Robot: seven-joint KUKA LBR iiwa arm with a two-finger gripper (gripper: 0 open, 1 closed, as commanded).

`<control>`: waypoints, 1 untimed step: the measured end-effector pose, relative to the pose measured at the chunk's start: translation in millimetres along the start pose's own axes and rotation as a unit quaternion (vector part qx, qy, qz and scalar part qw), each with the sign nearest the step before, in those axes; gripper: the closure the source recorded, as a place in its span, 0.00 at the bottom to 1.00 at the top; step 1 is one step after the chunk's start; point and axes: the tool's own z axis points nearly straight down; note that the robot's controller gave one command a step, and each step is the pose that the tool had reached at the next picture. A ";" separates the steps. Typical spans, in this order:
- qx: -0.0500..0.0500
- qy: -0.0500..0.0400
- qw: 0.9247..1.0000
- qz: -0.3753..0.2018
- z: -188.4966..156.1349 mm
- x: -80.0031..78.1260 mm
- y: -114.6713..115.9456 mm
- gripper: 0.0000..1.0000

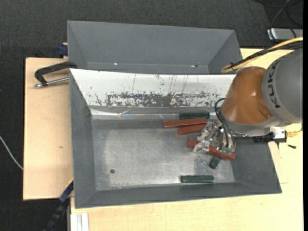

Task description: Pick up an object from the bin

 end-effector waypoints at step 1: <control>0.001 0.001 1.000 0.000 -1.7 0.6 -0.1 1.00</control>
Offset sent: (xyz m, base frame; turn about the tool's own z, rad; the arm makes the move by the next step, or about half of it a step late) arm 0.0001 0.0000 0.0303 -0.0001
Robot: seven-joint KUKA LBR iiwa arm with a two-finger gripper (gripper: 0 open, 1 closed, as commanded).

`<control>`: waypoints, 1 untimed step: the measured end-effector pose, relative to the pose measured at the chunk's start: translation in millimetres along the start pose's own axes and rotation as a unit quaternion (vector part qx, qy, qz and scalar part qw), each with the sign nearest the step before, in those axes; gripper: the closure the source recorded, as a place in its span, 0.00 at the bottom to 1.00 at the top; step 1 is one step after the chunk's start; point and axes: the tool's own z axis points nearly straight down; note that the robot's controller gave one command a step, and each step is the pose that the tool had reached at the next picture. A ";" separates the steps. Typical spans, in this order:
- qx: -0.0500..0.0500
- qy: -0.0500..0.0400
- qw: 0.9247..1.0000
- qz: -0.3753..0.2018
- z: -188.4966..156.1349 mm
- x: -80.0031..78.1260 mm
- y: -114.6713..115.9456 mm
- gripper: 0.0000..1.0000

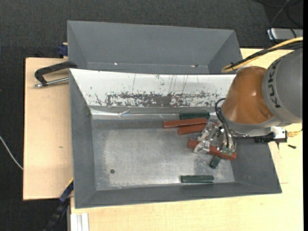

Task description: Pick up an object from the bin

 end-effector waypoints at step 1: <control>0.002 0.002 1.000 0.000 -6.8 1.0 -1.1 1.00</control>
Offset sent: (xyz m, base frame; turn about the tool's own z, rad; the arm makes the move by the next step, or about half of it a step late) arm 0.0000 0.0000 0.0188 0.0000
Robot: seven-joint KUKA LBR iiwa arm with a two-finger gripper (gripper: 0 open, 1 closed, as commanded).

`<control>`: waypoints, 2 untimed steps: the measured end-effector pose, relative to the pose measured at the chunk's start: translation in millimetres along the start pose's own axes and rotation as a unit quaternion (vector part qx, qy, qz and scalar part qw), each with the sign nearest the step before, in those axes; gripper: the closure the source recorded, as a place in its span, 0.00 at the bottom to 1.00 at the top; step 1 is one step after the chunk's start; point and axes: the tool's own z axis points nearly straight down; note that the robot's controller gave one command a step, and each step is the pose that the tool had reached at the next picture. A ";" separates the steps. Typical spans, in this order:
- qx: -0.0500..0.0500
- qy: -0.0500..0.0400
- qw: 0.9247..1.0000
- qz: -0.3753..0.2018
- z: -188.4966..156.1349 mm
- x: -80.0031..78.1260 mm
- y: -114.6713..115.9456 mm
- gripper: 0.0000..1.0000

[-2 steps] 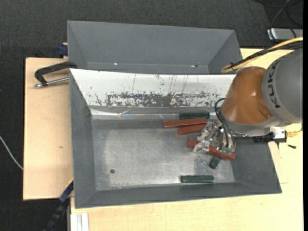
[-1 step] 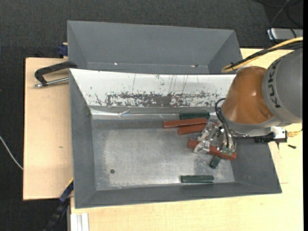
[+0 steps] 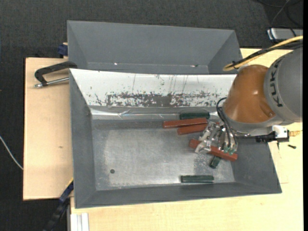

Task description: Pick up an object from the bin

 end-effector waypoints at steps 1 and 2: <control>0.000 -0.001 1.000 0.000 -8.0 -1.0 0.4 1.00; 0.000 0.000 1.000 0.000 -13.4 -1.0 0.7 1.00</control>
Offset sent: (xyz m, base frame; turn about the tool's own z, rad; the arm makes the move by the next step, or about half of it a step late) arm 0.0001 -0.0001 0.0366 0.0000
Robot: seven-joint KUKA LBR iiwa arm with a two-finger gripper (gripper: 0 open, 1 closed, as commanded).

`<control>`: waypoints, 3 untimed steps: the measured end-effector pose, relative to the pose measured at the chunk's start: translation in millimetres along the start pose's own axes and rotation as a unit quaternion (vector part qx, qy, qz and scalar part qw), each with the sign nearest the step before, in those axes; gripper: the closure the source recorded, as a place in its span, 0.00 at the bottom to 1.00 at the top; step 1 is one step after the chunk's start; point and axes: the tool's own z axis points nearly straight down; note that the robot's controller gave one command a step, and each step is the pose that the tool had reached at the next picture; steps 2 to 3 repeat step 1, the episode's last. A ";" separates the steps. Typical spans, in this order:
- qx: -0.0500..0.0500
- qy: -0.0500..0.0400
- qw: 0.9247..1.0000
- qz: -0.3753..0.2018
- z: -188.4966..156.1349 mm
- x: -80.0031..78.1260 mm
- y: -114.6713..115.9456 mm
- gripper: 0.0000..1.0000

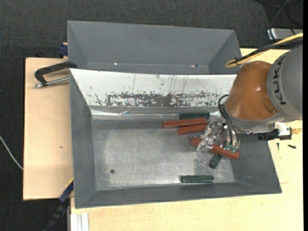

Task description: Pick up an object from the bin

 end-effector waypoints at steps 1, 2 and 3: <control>0.001 0.003 1.000 0.000 -11.7 1.2 -0.3 1.00; 0.001 0.003 1.000 0.000 -11.7 1.2 -0.3 1.00; 0.001 0.003 1.000 0.000 -11.7 1.2 -0.3 1.00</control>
Offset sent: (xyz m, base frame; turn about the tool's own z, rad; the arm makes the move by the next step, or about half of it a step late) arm -0.0001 -0.0002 0.0245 0.0000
